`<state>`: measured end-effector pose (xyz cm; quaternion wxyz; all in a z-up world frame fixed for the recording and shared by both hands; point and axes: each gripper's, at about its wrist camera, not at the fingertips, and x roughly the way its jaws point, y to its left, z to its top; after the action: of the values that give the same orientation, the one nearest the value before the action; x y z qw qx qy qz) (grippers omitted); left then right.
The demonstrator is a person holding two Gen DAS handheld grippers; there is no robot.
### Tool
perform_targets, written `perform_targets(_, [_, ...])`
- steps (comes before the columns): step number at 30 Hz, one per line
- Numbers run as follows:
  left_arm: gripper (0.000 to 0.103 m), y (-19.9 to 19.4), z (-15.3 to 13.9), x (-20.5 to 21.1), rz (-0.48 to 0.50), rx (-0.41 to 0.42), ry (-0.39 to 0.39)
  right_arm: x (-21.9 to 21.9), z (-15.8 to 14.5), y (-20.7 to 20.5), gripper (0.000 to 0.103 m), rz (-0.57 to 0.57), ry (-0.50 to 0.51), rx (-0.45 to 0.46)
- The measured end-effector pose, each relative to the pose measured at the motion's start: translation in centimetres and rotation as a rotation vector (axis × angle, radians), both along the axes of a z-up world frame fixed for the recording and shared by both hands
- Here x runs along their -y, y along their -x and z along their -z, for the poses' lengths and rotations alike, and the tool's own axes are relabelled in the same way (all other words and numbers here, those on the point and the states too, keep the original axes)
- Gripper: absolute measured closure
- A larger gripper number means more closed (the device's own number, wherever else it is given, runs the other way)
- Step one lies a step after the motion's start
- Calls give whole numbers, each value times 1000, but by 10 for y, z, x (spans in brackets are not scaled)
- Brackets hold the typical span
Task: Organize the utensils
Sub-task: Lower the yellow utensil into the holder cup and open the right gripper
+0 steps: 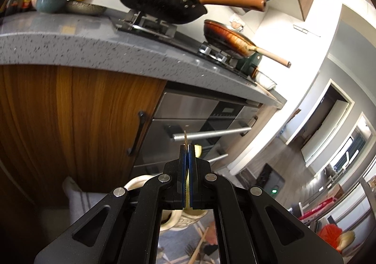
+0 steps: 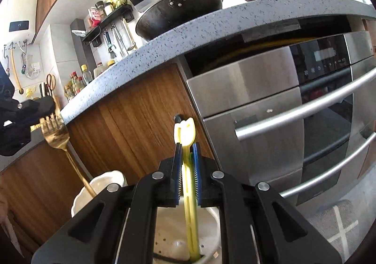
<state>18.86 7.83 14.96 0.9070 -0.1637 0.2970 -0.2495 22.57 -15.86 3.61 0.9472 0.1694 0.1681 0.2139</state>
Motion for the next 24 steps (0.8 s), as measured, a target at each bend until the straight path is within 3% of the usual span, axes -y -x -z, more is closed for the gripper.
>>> perform_targets(15, [101,-17,24,-1,-34,-55,-11,1,4,20,95,-49,105,-38])
perform_targets(21, [101,-19,21,0,-41,-51,-10,2,6,17,94,-60,93,-71])
perform_targets(24, [101,-19,21,-1,-48,-52,-10,3,5,17,86,-58,88,-75])
